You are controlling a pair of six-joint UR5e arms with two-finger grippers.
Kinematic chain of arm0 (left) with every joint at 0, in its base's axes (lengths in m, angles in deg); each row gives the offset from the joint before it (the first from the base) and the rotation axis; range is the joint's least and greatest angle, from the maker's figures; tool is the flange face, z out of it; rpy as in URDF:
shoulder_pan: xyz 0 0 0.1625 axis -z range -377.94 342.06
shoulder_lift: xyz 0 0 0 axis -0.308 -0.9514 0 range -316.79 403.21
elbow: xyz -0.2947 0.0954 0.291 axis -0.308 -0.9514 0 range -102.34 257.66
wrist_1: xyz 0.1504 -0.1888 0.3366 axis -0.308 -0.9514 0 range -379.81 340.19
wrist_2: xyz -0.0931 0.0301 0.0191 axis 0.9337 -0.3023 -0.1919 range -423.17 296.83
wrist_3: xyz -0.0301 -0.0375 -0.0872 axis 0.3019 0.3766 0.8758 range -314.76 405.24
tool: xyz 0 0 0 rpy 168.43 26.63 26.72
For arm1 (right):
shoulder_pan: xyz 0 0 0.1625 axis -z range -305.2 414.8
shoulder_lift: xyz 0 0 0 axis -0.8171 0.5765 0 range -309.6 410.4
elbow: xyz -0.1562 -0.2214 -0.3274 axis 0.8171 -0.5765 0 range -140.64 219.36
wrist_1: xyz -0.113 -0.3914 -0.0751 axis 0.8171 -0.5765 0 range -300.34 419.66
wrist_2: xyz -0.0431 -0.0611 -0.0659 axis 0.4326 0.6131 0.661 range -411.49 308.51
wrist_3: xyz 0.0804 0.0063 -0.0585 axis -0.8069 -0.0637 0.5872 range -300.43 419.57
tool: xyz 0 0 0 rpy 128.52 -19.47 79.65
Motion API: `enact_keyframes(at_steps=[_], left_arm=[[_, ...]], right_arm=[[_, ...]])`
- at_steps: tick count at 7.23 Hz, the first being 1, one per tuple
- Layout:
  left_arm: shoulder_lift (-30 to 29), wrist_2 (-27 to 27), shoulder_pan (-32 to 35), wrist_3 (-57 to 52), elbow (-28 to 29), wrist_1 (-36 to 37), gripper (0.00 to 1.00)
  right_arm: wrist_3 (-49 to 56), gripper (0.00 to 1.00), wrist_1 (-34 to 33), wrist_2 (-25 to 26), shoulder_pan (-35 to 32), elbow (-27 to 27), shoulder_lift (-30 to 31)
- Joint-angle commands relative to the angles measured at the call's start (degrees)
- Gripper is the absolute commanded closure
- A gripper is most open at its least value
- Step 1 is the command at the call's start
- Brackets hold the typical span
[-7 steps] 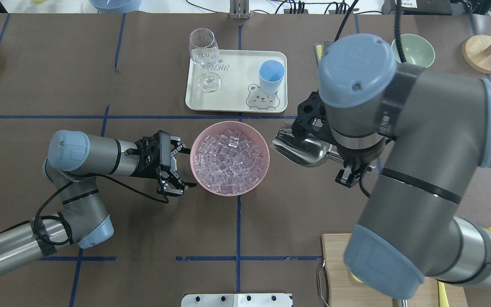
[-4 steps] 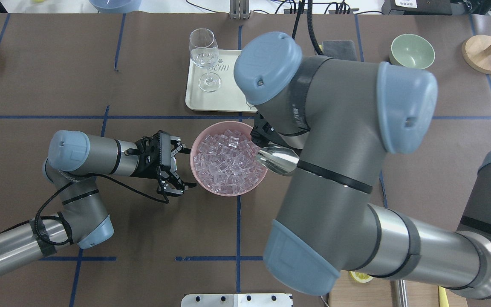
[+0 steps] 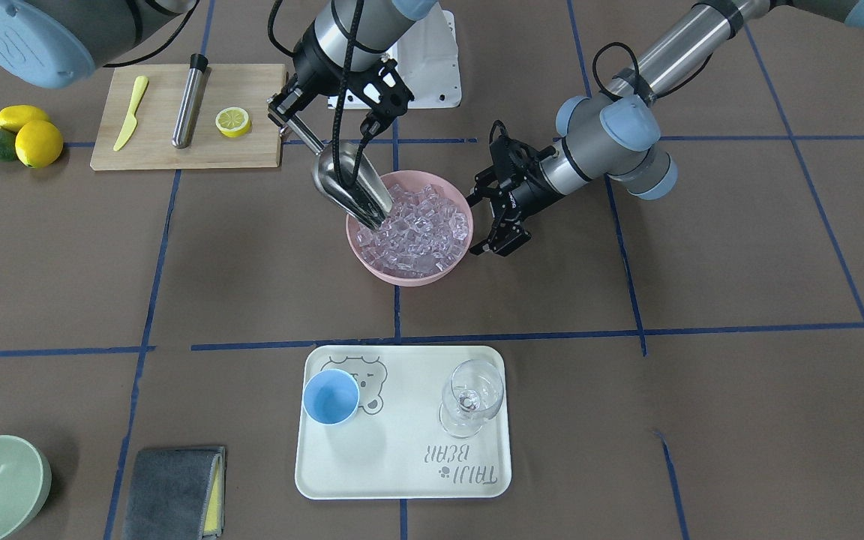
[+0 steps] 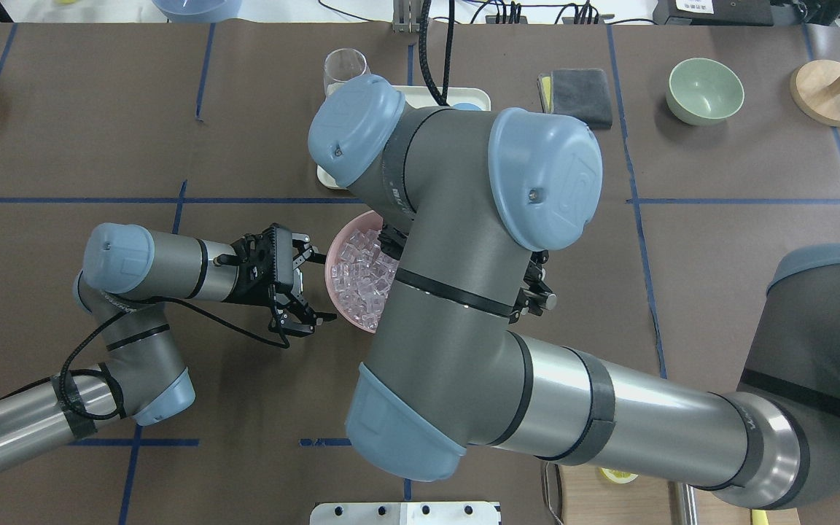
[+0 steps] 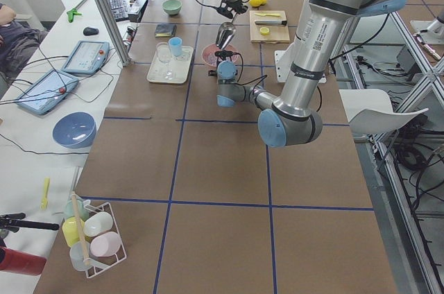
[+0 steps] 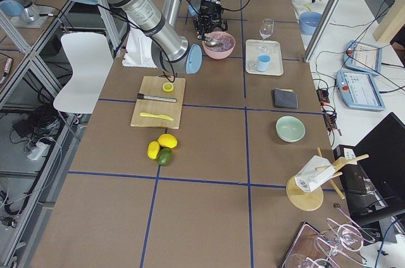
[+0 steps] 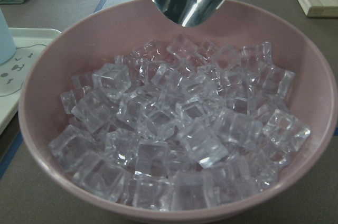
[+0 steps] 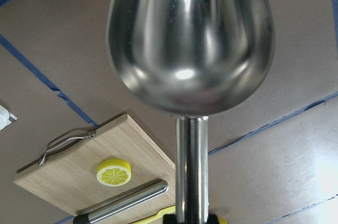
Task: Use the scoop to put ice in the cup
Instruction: 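Dig the scoop into the ice cubes while the left gripper holds the bowl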
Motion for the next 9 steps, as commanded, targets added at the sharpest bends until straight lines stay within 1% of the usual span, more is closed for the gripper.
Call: enact_keyframes(at_steps=[1,4,6,7,9], left_arm=[[0.0,0.0,0.0,0.0,0.0,0.0,0.0],[0.0,0.0,0.0,0.0,0.0,0.0,0.0],[-0.09,0.0,0.0,0.0,0.0,-0.09,0.0],[0.0,0.0,0.0,0.0,0.0,-0.09,0.0],[-0.09,0.0,0.0,0.0,0.0,-0.09,0.0]], right_arm=[[-0.04,1.0,-0.07,-0.03,0.35,-4.18,-2.01],[-0.39,1.0,-0.07,0.15,1.75,-8.4,-3.6],[-1.17,1.0,0.54,0.59,2.02,-8.93,-3.51],[-2.22,1.0,2.55,1.46,2.72,-9.37,-3.25],[-3.46,1.0,7.9,1.64,2.73,-12.0,-2.9]])
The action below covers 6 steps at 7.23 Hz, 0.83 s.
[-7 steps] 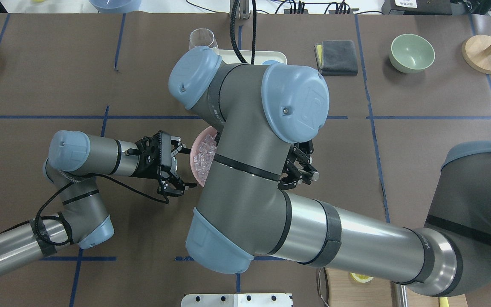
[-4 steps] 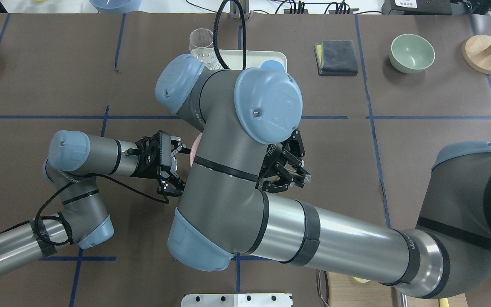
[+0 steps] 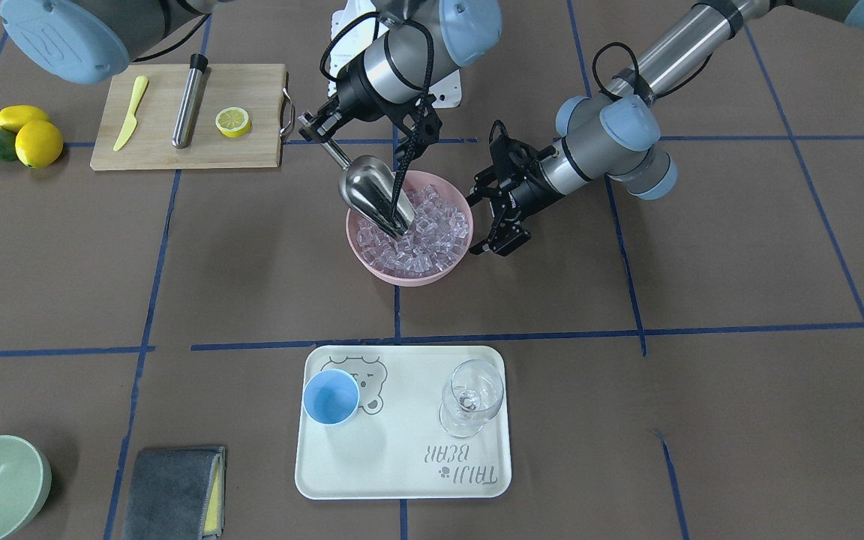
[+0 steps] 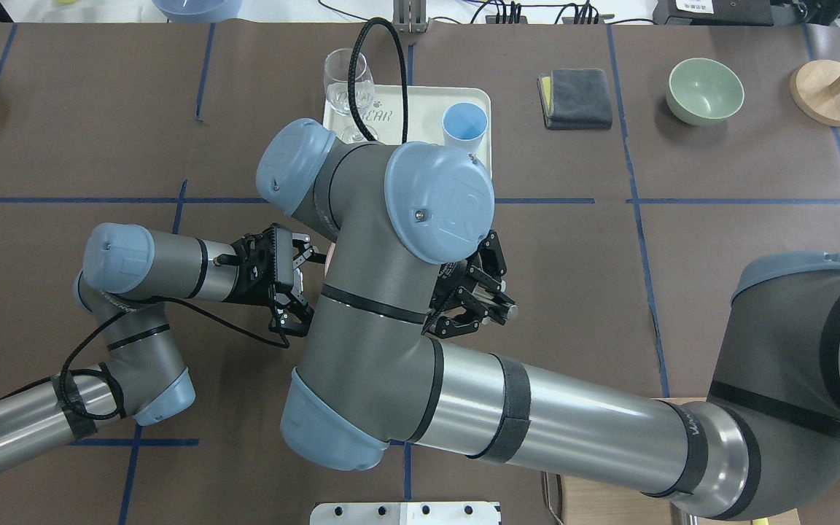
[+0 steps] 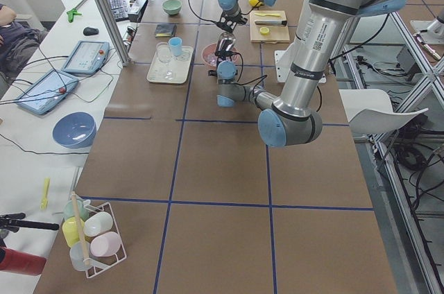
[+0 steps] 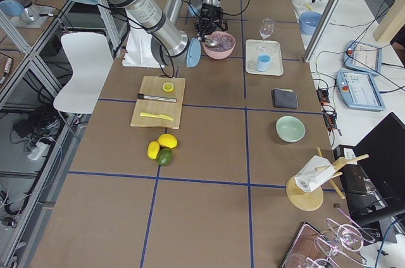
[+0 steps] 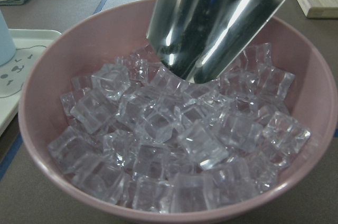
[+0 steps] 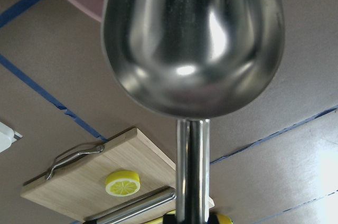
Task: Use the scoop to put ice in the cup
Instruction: 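Dig the scoop into the ice cubes while the left gripper holds the bowl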
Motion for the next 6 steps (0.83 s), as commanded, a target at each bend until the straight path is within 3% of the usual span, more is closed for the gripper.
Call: enact_keyframes(at_steps=[1,6], left_arm=[[-0.06,0.0,0.0,0.0,0.0,0.0,0.0],[-0.06,0.0,0.0,0.0,0.0,0.08,0.0]], right_arm=[[-1.45,1.0,5.0,0.24,0.17,-1.32,0.86],[-4.97,1.0,16.24,1.56,1.13,-1.15,6.57]])
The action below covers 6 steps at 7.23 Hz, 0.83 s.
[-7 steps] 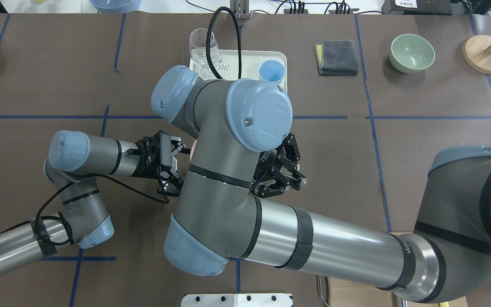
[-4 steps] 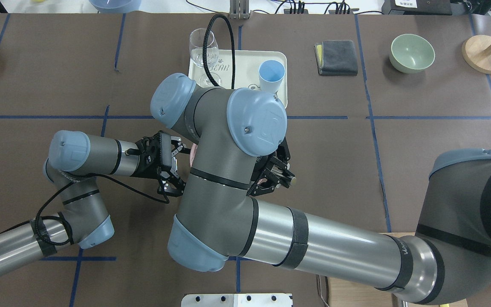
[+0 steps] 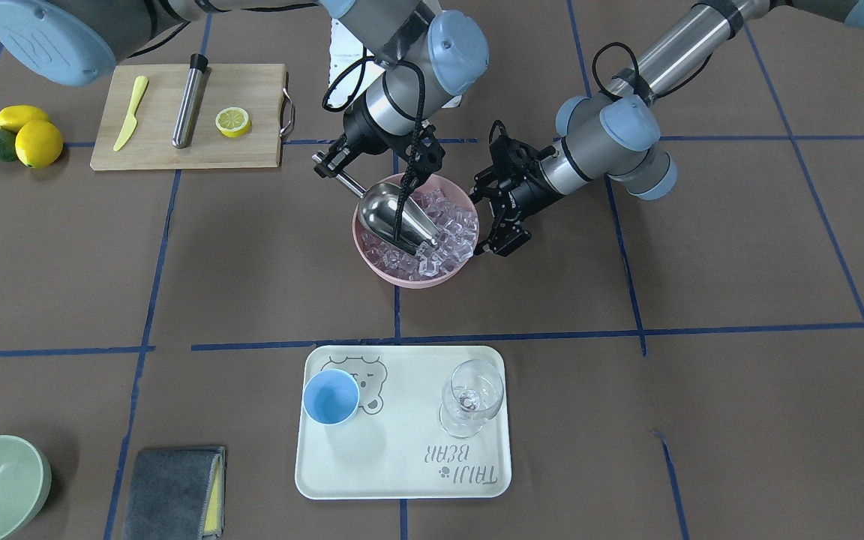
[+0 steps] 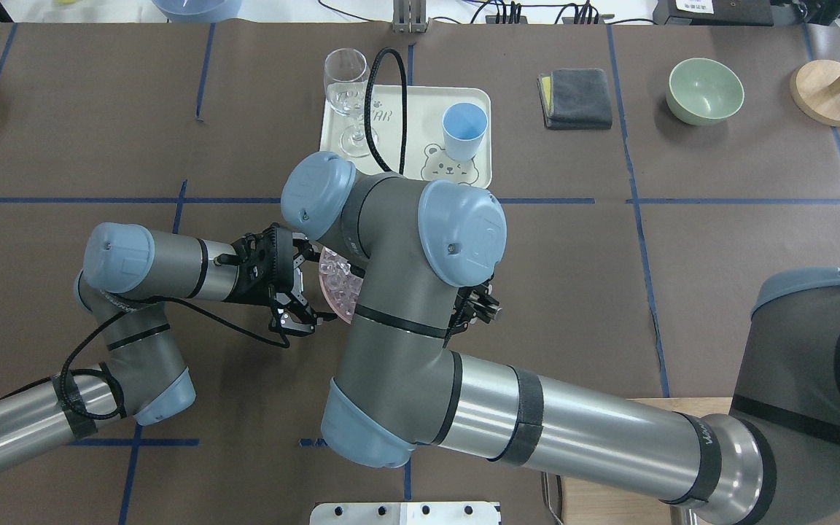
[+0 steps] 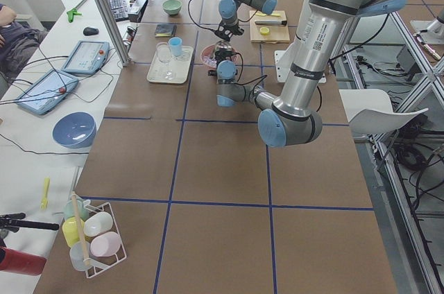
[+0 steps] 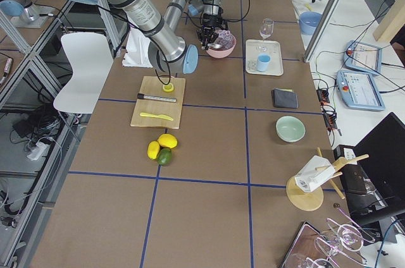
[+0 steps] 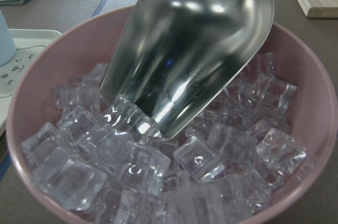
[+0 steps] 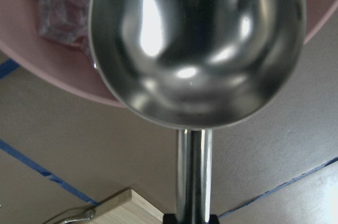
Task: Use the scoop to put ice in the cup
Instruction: 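Dig the scoop into the ice cubes while the left gripper holds the bowl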
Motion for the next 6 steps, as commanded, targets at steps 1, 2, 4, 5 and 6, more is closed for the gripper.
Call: enact_keyframes(at_steps=[1,2,4,5,6], left_arm=[[0.01,-0.02,0.01,0.0,0.0,-0.03,0.0],[0.01,-0.02,0.01,0.0,0.0,0.05,0.0],[0.01,-0.02,0.01,0.0,0.0,-0.04,0.0],[0.01,-0.02,0.01,0.0,0.0,0.05,0.0],[0.01,-0.02,0.01,0.0,0.0,0.05,0.0]], right_arm=[[-1.2,1.0,4.11,0.15,0.14,0.19,1.74],[-1.2,1.0,4.29,0.15,0.14,1.06,2.17],[-1.29,1.0,7.96,0.15,0.14,6.66,7.24],[-1.29,1.0,9.37,0.06,0.06,11.57,10.67],[-2.34,1.0,11.48,-0.03,0.05,15.01,13.31]])
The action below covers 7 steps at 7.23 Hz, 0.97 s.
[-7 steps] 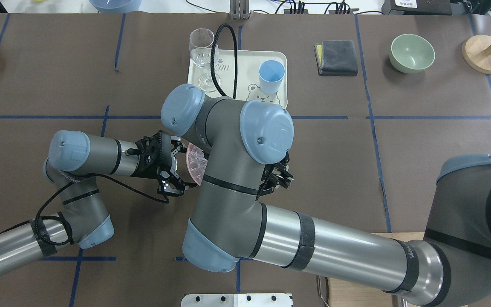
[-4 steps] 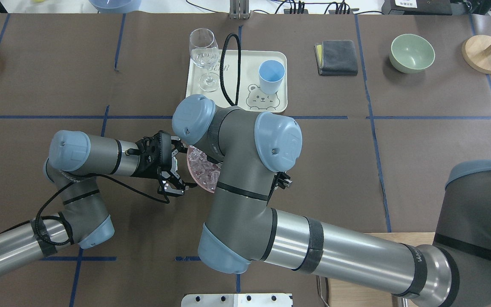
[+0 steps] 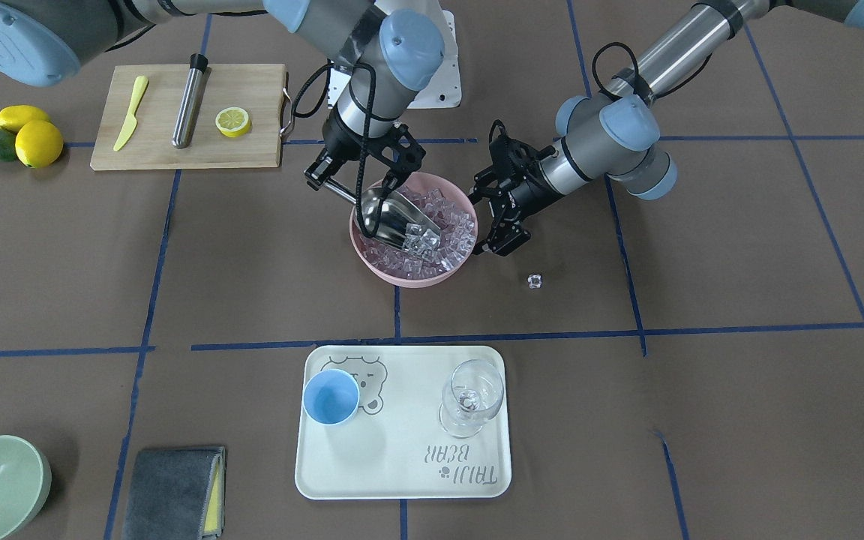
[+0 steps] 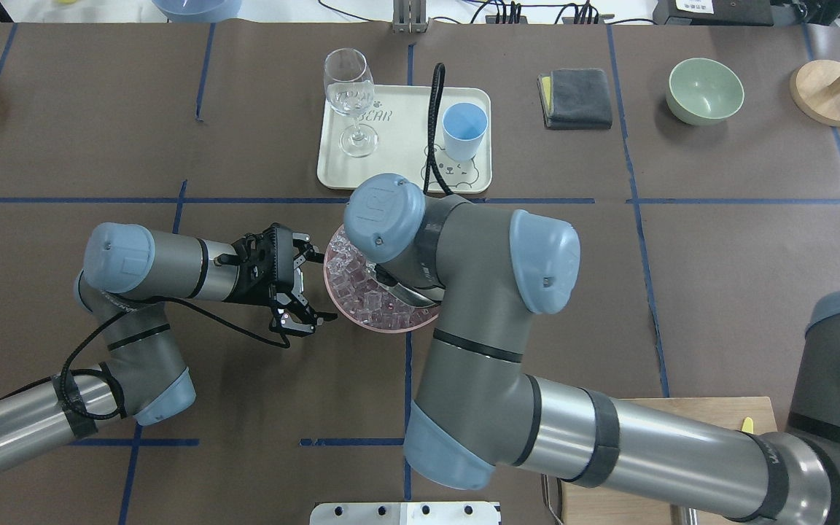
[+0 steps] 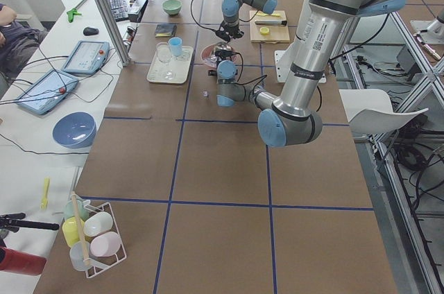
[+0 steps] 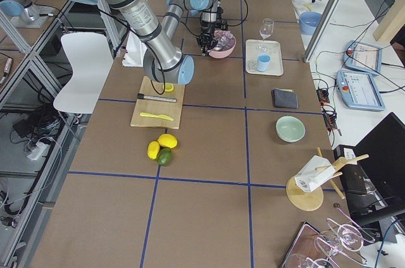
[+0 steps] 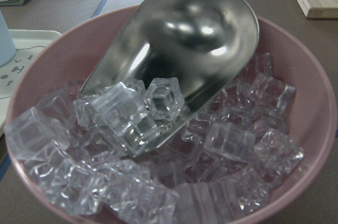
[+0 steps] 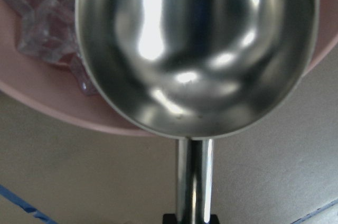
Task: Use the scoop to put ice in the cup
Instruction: 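Dig the scoop into the ice cubes while the left gripper holds the bowl, then lift the ice-filled scoop and carry it to the light-blue cup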
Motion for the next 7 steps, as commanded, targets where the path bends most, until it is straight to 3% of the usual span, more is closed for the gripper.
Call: enact_keyframes(at_steps=[1,4,6,7], left_arm=[[0.0,0.0,0.0,0.0,0.0,-0.06,0.0],[0.0,0.0,0.0,0.0,0.0,0.03,0.0],[0.0,0.0,0.0,0.0,0.0,0.03,0.0],[0.0,0.0,0.0,0.0,0.0,-0.06,0.0]], right_arm=[[-1.78,1.0,4.81,-0.45,-0.21,5.97,4.68],[-2.32,1.0,7.03,-2.72,-2.49,10.46,6.36],[-2.32,1.0,3.46,-11.58,-8.97,11.34,5.93],[-2.32,1.0,1.77,-12.57,-10.74,11.52,5.49]])
